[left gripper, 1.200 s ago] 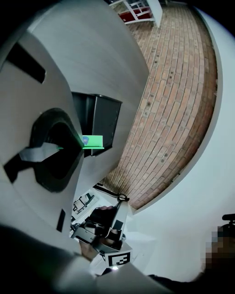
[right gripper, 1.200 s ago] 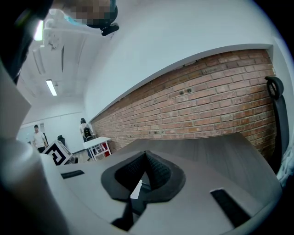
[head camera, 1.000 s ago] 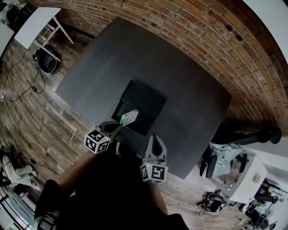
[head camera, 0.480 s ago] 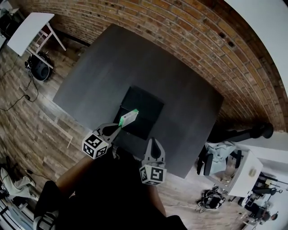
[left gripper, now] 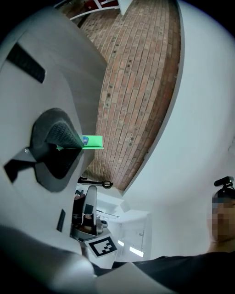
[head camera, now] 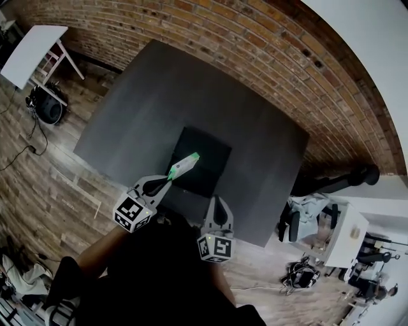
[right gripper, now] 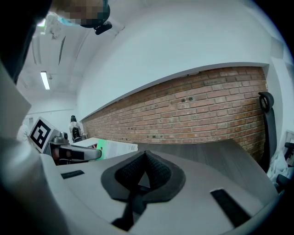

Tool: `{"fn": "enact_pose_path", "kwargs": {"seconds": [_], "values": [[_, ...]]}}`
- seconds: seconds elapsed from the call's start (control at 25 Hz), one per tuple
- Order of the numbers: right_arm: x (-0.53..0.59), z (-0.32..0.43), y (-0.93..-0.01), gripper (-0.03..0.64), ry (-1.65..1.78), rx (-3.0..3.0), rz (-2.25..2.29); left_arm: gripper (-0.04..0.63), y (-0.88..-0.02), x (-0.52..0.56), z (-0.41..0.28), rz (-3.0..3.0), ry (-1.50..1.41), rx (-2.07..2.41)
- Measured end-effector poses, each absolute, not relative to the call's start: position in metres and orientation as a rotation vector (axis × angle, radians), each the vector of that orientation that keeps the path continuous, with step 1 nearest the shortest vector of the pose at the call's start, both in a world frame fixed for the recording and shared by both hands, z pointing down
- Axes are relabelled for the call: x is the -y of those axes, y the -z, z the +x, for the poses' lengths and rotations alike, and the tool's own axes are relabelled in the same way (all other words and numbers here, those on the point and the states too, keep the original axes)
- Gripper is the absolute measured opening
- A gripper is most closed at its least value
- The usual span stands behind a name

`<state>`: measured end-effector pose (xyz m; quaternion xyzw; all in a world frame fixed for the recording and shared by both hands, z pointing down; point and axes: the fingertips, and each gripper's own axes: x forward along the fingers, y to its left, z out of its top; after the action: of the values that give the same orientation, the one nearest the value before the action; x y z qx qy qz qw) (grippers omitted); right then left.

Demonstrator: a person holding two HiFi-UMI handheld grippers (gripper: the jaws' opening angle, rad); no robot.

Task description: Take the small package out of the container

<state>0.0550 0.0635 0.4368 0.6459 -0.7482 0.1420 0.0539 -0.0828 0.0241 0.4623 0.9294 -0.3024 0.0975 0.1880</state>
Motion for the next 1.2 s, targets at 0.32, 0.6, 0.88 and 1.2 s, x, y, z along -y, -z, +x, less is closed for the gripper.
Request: {"fn": "enact_pose_path", "kwargs": {"seconds": [0.32, 0.6, 0.88, 1.2], "values": [[-0.065, 0.039, -0.423, 0.023, -0.386, 2.282, 1.989, 0.034, -0.43, -0.023, -0.103, 2.681, -0.17, 0.888], [-0.056, 0.029, -0.418, 0.023, -0.357, 2.299, 1.996, 0.034, -0.44, -0.026, -0.105, 2.7, -0.197, 0.849], [-0.051, 0.028, -0.412, 0.023, -0.338, 2.305, 2.012, 0.034, -0.431, -0.026, -0.102, 2.744, -0.175, 0.821], [-0.049, 0.028, -0.409, 0.023, -0.32, 2.314, 2.013, 0.034, -0.43, -0.026, -0.102, 2.743, -0.163, 0.816]]}}
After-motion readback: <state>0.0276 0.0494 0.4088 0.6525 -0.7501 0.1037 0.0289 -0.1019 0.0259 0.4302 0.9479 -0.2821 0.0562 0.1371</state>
